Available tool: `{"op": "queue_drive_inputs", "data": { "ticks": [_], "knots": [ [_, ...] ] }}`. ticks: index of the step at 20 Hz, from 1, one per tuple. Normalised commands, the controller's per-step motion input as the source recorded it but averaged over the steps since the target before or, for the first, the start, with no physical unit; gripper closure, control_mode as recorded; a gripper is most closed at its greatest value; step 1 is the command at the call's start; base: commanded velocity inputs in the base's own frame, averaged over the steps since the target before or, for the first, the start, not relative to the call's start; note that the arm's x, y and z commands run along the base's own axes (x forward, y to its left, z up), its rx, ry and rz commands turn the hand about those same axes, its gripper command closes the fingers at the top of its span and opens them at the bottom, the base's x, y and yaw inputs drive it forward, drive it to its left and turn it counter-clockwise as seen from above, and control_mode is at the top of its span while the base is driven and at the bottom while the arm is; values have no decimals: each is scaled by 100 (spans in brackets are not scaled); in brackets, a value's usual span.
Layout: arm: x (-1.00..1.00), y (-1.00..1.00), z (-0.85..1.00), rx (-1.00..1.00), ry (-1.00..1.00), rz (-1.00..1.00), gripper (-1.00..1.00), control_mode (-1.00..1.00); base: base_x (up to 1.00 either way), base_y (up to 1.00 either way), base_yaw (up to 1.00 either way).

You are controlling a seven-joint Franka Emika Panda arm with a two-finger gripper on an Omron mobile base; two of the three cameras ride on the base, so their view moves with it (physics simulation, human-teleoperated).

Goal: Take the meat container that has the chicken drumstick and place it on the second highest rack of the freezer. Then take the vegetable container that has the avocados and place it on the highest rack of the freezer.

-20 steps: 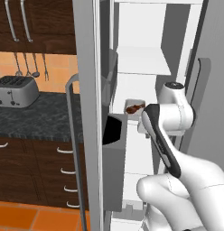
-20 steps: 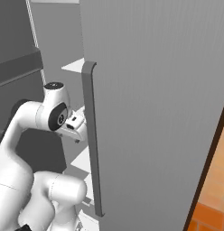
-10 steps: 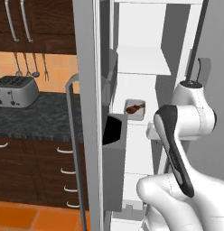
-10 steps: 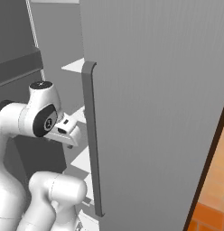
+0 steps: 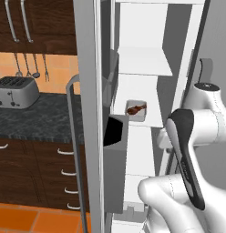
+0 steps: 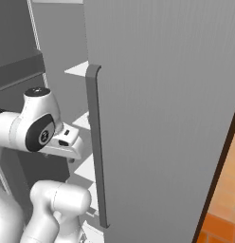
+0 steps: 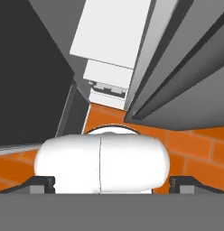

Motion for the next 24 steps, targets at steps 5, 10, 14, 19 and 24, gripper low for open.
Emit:
{"op": "queue_drive_inputs", "data": {
  "ticks": [5,10,14,19,24],
  "knots": [
    [-34,9,0,-4,0,0,-100,-100,0,0,0],
    [-6,2,0,-1,0,0,-100,100,-52,-33,9],
    [0,0,0,0,0,0,-100,100,-66,-74,46],
    [0,0,0,0,0,0,-100,100,-30,-9,97],
    [0,0,0,0,0,0,-100,100,-14,0,100]
  ]
}}
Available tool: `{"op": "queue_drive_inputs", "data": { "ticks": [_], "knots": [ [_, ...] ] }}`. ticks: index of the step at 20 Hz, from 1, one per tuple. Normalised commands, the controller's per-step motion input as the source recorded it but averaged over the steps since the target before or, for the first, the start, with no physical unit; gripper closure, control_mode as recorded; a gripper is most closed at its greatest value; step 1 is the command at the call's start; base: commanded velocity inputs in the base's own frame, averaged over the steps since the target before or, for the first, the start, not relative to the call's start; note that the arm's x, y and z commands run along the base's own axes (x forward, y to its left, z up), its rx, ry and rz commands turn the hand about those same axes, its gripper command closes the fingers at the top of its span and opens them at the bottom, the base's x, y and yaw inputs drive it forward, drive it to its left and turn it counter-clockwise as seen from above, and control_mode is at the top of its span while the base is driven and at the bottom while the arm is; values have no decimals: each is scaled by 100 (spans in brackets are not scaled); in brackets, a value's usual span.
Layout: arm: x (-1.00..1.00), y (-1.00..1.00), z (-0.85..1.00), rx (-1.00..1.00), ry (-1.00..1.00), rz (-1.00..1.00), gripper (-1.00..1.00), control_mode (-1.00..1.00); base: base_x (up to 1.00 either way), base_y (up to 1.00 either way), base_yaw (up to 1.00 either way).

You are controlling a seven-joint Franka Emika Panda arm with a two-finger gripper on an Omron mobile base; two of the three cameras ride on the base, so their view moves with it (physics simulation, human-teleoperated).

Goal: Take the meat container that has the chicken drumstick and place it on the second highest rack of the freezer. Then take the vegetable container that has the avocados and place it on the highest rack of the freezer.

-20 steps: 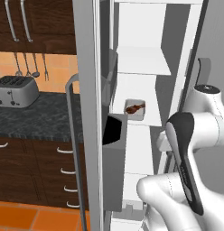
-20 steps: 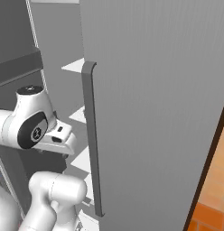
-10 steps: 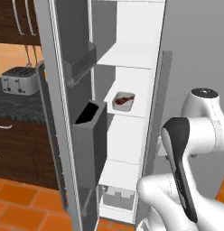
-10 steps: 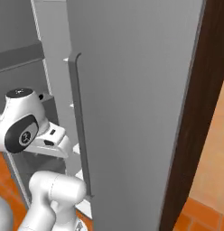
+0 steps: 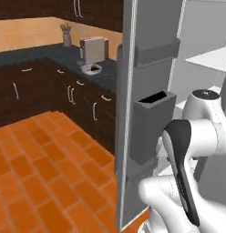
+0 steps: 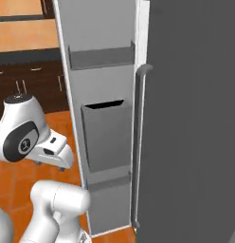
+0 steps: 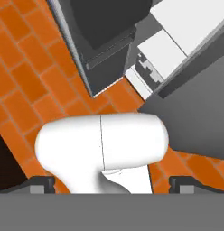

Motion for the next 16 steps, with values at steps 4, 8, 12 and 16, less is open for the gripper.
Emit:
{"op": "queue_drive_inputs", "data": {
  "ticks": [4,8,12,16],
  "knots": [
    [0,0,0,0,0,0,-100,100,-9,0,100],
    [0,0,0,0,0,0,-100,100,5,26,88],
    [0,0,0,0,0,0,-100,100,75,61,5],
    [0,0,0,0,0,0,-100,100,58,66,-16]
  ]
}}
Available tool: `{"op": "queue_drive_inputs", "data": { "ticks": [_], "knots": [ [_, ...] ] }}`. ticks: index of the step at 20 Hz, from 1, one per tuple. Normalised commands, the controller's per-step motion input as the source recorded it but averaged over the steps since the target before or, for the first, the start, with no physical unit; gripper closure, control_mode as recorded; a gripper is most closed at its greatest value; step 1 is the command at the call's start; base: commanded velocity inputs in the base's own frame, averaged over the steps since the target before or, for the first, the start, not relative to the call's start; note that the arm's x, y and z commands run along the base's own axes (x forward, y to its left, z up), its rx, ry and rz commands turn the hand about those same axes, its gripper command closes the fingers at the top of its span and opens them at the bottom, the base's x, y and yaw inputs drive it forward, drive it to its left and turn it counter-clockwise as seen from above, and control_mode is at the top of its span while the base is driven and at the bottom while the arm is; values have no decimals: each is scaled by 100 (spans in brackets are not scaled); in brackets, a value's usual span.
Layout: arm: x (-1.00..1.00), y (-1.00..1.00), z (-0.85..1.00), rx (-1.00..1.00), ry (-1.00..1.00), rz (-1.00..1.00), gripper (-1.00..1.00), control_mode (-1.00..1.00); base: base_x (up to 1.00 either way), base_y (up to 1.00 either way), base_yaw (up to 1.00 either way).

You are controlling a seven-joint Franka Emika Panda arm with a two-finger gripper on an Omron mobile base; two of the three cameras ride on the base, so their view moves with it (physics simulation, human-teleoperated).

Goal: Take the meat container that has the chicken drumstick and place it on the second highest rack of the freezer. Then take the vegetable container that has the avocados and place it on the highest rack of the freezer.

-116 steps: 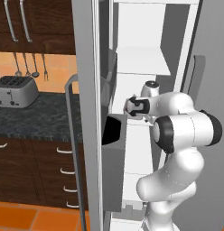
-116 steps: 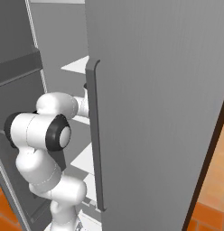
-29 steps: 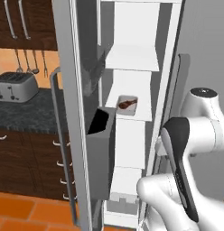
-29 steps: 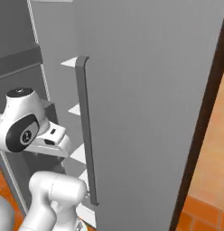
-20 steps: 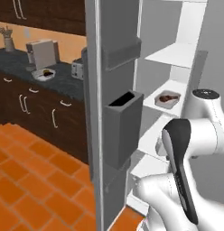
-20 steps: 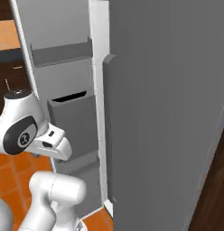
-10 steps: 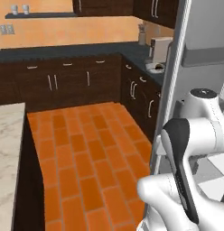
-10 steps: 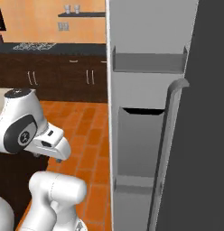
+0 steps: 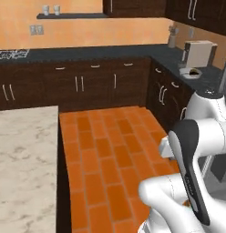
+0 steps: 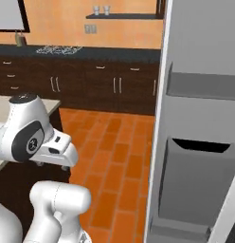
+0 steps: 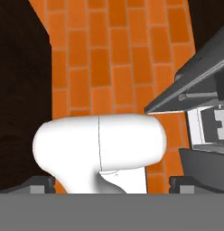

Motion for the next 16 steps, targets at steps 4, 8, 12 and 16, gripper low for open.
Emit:
{"op": "queue_drive_inputs", "data": {
  "ticks": [4,8,12,16],
  "knots": [
    [0,0,0,0,0,0,-100,100,72,24,-27],
    [0,0,0,0,0,0,-100,100,96,0,-18],
    [0,0,0,0,0,0,-100,100,100,0,-13],
    [0,0,0,0,0,0,-100,100,100,0,-11]
  ]
}}
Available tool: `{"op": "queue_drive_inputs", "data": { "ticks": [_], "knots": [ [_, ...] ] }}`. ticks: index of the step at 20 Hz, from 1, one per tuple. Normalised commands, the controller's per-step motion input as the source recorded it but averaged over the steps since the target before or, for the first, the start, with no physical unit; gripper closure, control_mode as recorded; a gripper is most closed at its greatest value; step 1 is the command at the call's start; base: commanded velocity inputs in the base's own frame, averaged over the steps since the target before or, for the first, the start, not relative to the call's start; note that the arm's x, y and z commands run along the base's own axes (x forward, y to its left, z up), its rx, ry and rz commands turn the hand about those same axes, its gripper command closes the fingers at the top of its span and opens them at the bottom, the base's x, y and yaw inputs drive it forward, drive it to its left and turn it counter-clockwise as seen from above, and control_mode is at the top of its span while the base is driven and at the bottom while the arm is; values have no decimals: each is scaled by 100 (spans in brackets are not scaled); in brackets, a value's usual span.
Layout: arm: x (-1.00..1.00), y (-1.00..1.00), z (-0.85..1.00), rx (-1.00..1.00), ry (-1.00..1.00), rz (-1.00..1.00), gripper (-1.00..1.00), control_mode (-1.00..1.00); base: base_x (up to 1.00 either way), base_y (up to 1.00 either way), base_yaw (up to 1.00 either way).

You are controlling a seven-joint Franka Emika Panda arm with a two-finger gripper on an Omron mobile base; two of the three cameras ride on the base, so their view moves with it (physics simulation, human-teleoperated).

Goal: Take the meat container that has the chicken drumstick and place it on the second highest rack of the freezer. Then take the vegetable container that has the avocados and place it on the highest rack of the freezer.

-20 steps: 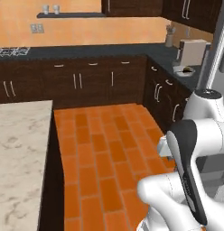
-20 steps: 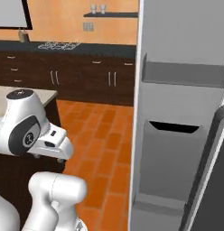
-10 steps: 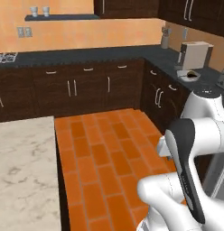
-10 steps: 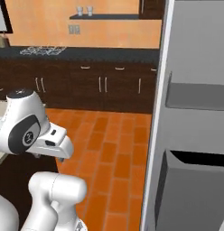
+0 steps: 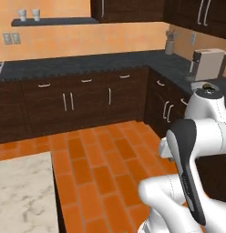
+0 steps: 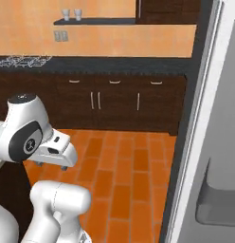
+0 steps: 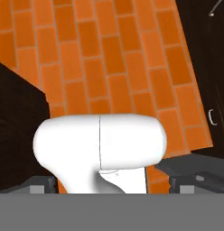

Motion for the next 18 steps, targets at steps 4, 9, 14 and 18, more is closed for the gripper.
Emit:
{"op": "queue_drive_inputs", "data": {
  "ticks": [4,9,14,18],
  "knots": [
    [0,0,0,0,0,0,-100,100,100,-3,-14],
    [0,0,0,0,0,0,-100,100,84,-6,-47],
    [0,0,0,0,0,0,-100,100,74,20,-58],
    [0,0,0,0,0,0,-100,100,79,46,-59]
  ]
}}
